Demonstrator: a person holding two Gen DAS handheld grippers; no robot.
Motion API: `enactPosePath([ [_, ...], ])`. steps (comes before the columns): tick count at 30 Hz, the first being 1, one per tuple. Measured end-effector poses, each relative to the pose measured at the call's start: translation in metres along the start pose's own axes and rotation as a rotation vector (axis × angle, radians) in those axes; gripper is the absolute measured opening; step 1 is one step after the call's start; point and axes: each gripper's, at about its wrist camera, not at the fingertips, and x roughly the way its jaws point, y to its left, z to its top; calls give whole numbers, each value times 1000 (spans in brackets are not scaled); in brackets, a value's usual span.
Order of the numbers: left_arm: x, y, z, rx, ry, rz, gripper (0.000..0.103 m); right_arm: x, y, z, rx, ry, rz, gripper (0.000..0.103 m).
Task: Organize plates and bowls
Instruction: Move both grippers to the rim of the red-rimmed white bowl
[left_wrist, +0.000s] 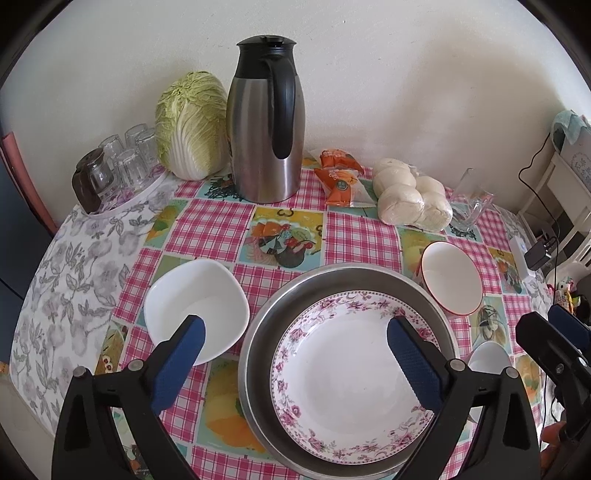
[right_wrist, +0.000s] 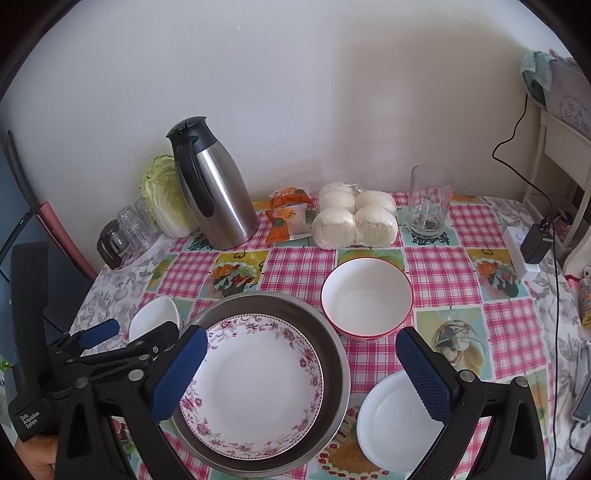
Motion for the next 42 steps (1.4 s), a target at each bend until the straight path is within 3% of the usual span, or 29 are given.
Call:
enactPosePath([
  [11, 21, -7, 5, -52, 10, -52, 100, 20, -36, 1, 23, 7, -73, 103],
  [17, 28, -16, 8, -52, -17, -75, 100, 30, -62, 3, 85, -43, -119, 103],
  [22, 35, -14, 9, -100, -47, -89, 100, 39, -78, 6, 146, -83, -61, 103],
  [27, 42, -24, 8, -52, -50, -54, 100, 51, -84, 8, 142, -84, -70, 103],
  [36, 63, -38, 14, -62, 8, -79, 100, 67, -112, 9, 214, -63, -26, 103],
  [42, 72, -61, 32, 8, 50, -68, 100, 72, -131, 11, 252, -78, -43, 103],
])
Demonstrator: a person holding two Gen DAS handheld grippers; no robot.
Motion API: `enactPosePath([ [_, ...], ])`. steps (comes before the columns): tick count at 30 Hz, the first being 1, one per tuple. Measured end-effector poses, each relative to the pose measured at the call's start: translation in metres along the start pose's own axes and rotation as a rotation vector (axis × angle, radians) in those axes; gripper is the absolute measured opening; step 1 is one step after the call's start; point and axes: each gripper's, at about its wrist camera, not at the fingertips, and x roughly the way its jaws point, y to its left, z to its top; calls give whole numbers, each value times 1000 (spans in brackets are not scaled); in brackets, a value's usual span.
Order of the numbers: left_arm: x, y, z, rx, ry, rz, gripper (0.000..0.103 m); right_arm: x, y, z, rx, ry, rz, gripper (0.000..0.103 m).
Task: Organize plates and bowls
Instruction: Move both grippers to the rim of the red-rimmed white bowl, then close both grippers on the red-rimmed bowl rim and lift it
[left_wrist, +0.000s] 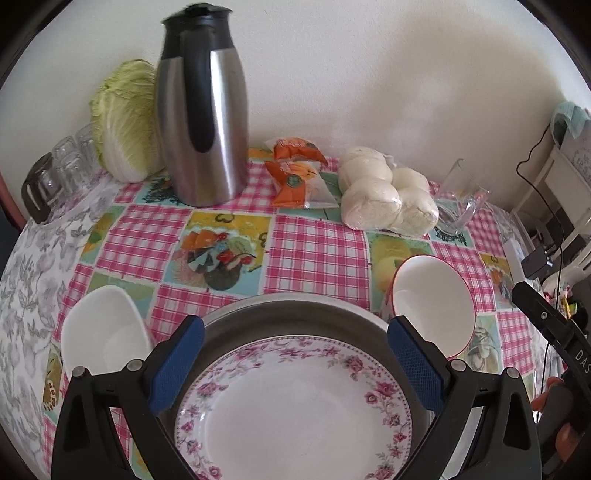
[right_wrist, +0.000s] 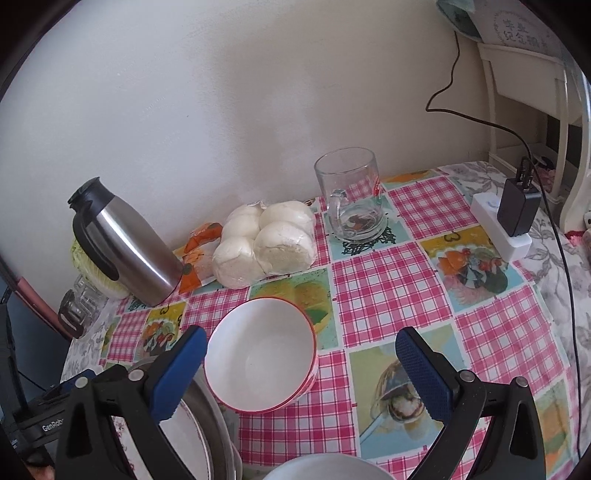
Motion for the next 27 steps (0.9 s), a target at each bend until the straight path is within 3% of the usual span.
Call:
enactPosePath([
  [7, 25, -22, 24, 23, 93, -27, 100, 14, -26, 0, 37, 55, -76, 103],
  [10, 35, -30, 32, 16, 130, -40, 100, 21, -33, -3, 64, 83, -67, 103],
  [19, 58, -51, 45, 9, 186, 49, 99, 39, -30, -9, 70, 143, -59, 101],
  [25, 74, -59, 46, 34, 208, 70, 99, 52, -24, -13, 59, 181, -61, 79],
  [27, 81, -62, 45, 46, 224, 82, 90, 55, -22, -14, 56, 191, -67, 70],
])
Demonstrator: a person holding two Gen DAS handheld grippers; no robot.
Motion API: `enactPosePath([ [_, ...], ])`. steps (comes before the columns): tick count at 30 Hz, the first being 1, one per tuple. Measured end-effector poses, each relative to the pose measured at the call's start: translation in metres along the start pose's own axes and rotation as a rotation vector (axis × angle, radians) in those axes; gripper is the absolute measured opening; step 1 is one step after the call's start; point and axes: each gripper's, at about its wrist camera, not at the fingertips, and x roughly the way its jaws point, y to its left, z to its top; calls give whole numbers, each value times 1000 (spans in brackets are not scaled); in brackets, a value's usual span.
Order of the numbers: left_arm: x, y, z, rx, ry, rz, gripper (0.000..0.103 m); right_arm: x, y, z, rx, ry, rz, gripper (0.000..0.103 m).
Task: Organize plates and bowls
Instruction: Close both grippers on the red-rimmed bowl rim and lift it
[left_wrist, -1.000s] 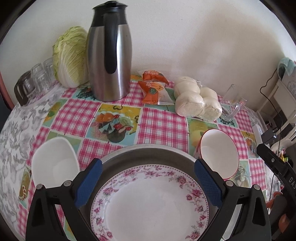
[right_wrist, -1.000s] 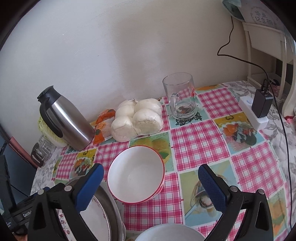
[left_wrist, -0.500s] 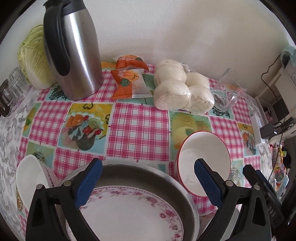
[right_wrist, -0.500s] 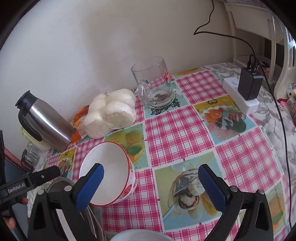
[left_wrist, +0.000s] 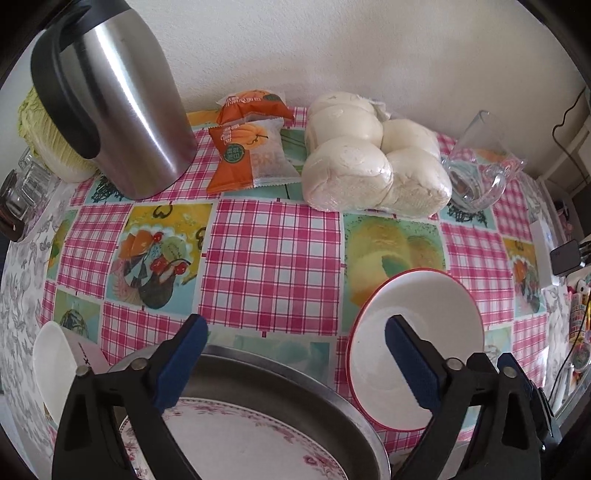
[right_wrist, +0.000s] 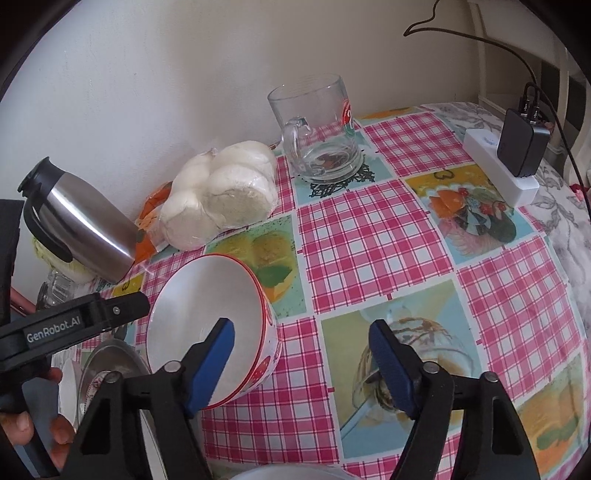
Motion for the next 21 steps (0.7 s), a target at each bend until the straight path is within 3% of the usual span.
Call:
enactPosePath([
  [5, 13, -12, -1, 35, 28, 13, 74, 7, 7, -2, -19, 28, -24, 50],
  [9, 22, -20, 0, 48, 57, -2, 50, 13, 10, -4, -20, 49, -10, 43],
  [18, 38, -41, 1, 93, 89, -45, 17, 25, 18, -7, -19, 80, 35, 32],
  [21, 38, -48, 0, 123, 78, -37, 18, 28, 20, -8, -22, 91, 56, 27],
])
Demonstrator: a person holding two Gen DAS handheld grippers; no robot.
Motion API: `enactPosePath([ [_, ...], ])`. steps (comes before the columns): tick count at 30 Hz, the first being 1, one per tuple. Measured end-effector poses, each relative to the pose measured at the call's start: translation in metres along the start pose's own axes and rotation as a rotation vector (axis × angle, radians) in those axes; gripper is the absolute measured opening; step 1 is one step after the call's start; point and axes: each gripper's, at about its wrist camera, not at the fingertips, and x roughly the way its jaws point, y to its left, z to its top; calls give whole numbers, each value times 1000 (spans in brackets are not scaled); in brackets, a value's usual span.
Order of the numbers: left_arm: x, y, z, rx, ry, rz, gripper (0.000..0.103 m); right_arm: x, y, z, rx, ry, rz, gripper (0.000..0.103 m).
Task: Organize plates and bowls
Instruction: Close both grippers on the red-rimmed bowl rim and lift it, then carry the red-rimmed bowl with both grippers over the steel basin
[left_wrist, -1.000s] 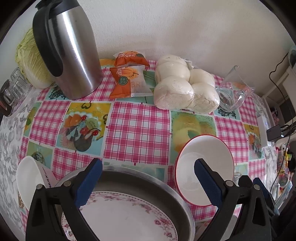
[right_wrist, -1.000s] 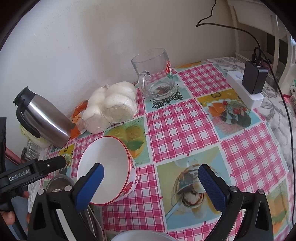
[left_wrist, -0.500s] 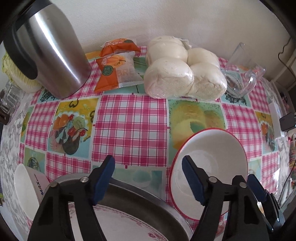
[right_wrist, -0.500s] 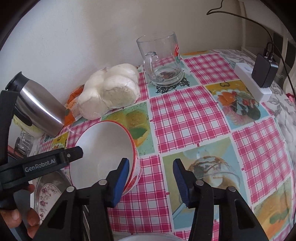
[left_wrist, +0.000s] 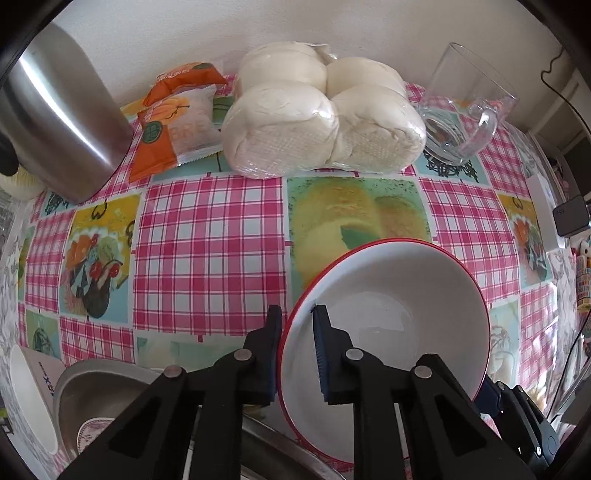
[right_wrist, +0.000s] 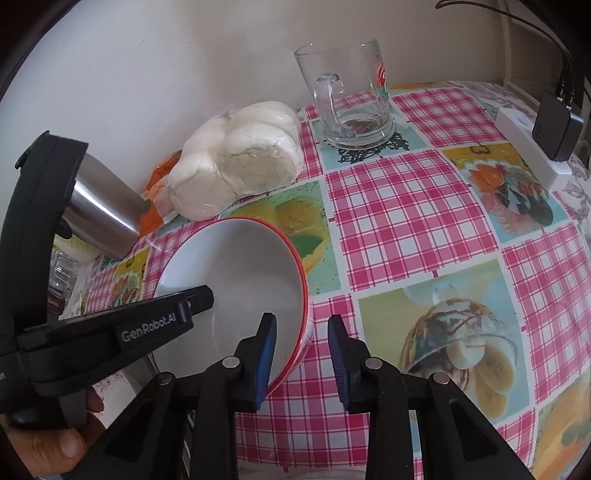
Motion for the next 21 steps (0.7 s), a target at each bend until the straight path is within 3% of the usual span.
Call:
enactPosePath([
  [10, -2, -7, -10, 18, -20, -33, 17, -5, -5, 0, 3, -7, 11, 25],
  [21, -20, -24, -30, -1, -78, -137, 17, -39, -19, 6, 33, -84, 13, 25],
])
